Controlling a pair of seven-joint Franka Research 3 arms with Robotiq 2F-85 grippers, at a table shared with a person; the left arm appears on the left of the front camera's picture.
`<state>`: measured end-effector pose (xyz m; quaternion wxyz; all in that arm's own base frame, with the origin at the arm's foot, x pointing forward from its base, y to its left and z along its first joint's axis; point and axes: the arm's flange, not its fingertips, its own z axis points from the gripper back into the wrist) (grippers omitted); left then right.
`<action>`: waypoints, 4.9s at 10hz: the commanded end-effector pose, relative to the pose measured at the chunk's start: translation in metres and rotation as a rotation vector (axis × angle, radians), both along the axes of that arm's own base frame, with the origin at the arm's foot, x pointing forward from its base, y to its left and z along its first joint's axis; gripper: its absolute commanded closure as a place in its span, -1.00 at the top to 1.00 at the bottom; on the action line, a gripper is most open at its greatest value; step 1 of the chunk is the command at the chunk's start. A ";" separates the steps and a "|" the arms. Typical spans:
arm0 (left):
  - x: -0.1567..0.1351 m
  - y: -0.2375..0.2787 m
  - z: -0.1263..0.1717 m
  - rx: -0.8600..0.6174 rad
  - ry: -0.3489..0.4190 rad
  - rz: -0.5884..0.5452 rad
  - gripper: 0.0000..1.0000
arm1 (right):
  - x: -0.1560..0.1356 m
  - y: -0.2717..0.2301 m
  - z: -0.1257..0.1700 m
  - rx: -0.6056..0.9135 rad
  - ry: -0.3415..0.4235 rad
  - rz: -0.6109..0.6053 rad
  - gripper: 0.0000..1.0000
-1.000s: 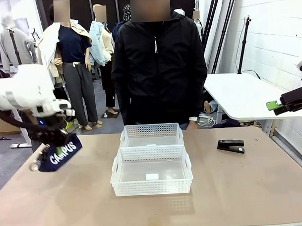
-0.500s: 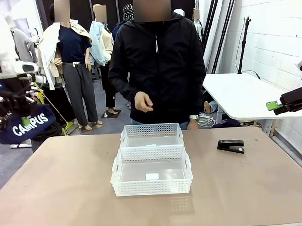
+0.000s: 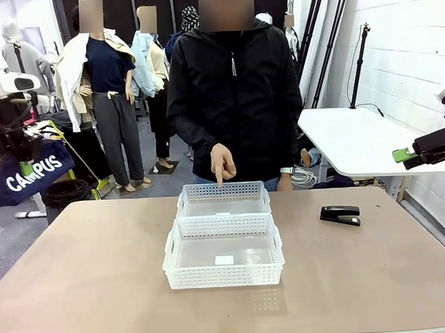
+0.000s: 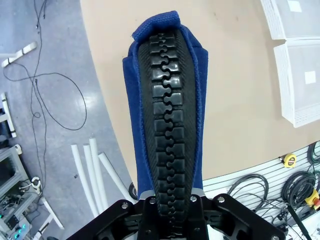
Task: Distribute items into two baskets.
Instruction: Pick up the Pencil pouch that the person points to, then move the picked Pencil pouch towards the Organizing basket indicated by the person, stopping as directed.
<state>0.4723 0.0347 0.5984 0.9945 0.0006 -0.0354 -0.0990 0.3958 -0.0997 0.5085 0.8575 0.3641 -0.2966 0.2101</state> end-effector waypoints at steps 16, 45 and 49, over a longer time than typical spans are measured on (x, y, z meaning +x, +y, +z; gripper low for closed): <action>0.007 0.001 -0.001 0.002 0.002 0.001 -1.00 | 0.000 0.001 -0.001 0.002 0.000 0.002 1.00; -0.065 -0.337 -0.051 0.062 -0.151 -1.361 -1.00 | 0.000 0.001 -0.001 0.002 0.000 0.002 1.00; -0.075 -0.343 -0.070 0.067 -0.122 -1.399 -1.00 | 0.000 0.001 -0.001 0.002 0.000 0.002 1.00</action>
